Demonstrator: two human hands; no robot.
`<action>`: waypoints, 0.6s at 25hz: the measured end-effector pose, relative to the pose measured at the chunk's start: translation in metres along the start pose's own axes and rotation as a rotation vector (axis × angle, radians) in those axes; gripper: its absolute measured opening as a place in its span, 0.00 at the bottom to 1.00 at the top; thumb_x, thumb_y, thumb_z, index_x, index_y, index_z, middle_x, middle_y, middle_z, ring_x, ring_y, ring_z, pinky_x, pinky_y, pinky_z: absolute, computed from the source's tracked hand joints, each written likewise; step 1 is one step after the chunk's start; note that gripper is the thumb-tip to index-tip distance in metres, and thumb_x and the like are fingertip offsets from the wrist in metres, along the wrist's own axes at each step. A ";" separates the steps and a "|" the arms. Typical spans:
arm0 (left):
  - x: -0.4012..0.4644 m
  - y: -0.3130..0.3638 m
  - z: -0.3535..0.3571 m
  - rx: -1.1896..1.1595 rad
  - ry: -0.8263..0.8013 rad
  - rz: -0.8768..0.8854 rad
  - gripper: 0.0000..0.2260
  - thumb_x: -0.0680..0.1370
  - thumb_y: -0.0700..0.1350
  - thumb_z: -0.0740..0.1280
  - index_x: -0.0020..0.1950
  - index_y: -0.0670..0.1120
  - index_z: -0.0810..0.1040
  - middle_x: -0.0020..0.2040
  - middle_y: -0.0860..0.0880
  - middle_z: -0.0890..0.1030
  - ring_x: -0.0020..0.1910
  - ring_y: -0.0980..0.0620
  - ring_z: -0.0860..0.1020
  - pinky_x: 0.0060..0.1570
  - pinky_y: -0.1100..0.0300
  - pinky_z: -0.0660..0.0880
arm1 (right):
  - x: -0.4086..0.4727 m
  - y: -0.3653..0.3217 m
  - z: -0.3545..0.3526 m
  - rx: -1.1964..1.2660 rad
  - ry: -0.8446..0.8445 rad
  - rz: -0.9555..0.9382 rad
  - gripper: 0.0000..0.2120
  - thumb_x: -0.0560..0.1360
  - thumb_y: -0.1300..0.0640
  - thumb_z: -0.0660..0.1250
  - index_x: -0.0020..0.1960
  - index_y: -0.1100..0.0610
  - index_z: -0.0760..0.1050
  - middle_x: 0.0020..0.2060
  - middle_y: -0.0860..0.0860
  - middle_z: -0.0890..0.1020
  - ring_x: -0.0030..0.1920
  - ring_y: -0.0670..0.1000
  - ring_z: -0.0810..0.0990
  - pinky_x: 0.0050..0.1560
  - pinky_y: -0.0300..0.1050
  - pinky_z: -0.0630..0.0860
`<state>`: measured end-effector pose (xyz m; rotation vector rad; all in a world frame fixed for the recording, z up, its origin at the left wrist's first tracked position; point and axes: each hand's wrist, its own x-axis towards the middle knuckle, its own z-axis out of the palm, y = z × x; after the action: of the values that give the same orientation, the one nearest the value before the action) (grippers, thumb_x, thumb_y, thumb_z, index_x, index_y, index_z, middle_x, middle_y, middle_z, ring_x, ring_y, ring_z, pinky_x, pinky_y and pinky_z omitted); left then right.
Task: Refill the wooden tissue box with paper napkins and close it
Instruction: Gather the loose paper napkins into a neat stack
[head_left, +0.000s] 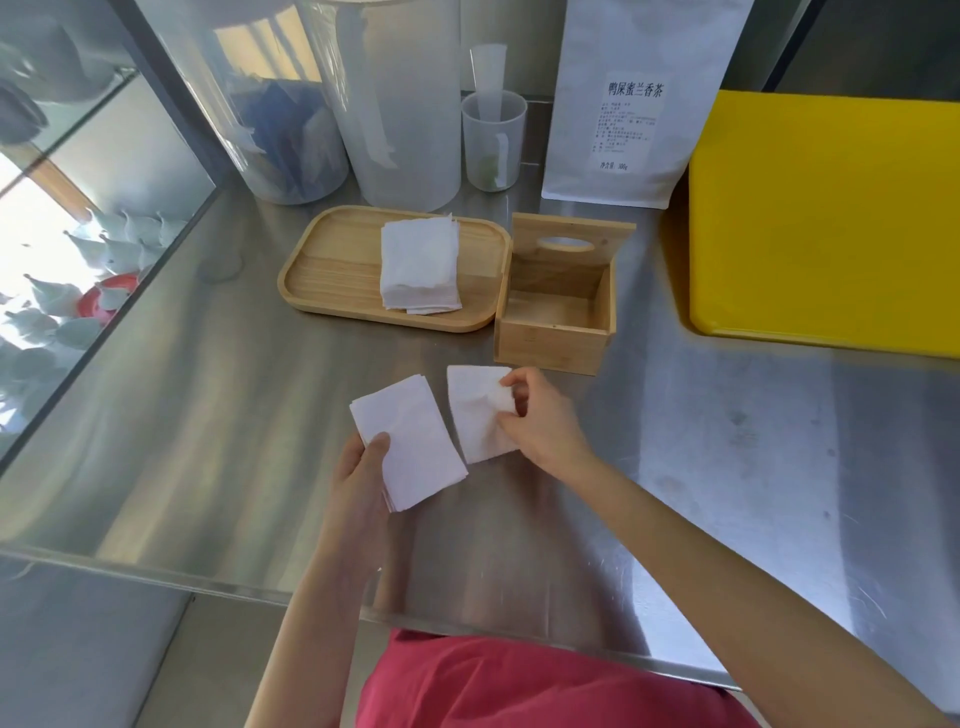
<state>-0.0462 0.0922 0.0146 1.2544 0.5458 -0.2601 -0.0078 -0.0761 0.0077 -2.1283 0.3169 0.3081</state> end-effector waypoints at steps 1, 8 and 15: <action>0.000 -0.001 0.001 0.007 -0.007 -0.004 0.11 0.80 0.41 0.57 0.61 0.42 0.71 0.50 0.45 0.78 0.45 0.50 0.77 0.42 0.56 0.73 | -0.004 0.001 -0.009 0.084 0.014 0.000 0.17 0.73 0.65 0.65 0.60 0.56 0.69 0.52 0.52 0.75 0.51 0.51 0.74 0.40 0.37 0.71; 0.001 -0.008 0.025 0.064 -0.071 -0.052 0.11 0.81 0.41 0.55 0.57 0.44 0.75 0.52 0.44 0.80 0.47 0.48 0.79 0.51 0.49 0.75 | -0.040 -0.009 -0.042 0.675 -0.123 -0.094 0.15 0.71 0.67 0.68 0.48 0.48 0.72 0.44 0.47 0.76 0.45 0.45 0.76 0.43 0.37 0.76; 0.006 -0.013 0.037 0.053 -0.136 -0.121 0.16 0.81 0.48 0.53 0.60 0.44 0.77 0.50 0.46 0.86 0.49 0.47 0.84 0.54 0.43 0.77 | -0.046 0.005 -0.014 0.279 0.008 -0.156 0.16 0.70 0.66 0.68 0.47 0.46 0.70 0.39 0.42 0.74 0.40 0.41 0.74 0.43 0.33 0.71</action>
<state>-0.0388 0.0540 0.0081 1.2457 0.5008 -0.4611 -0.0515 -0.0857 0.0267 -1.8664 0.1849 0.1542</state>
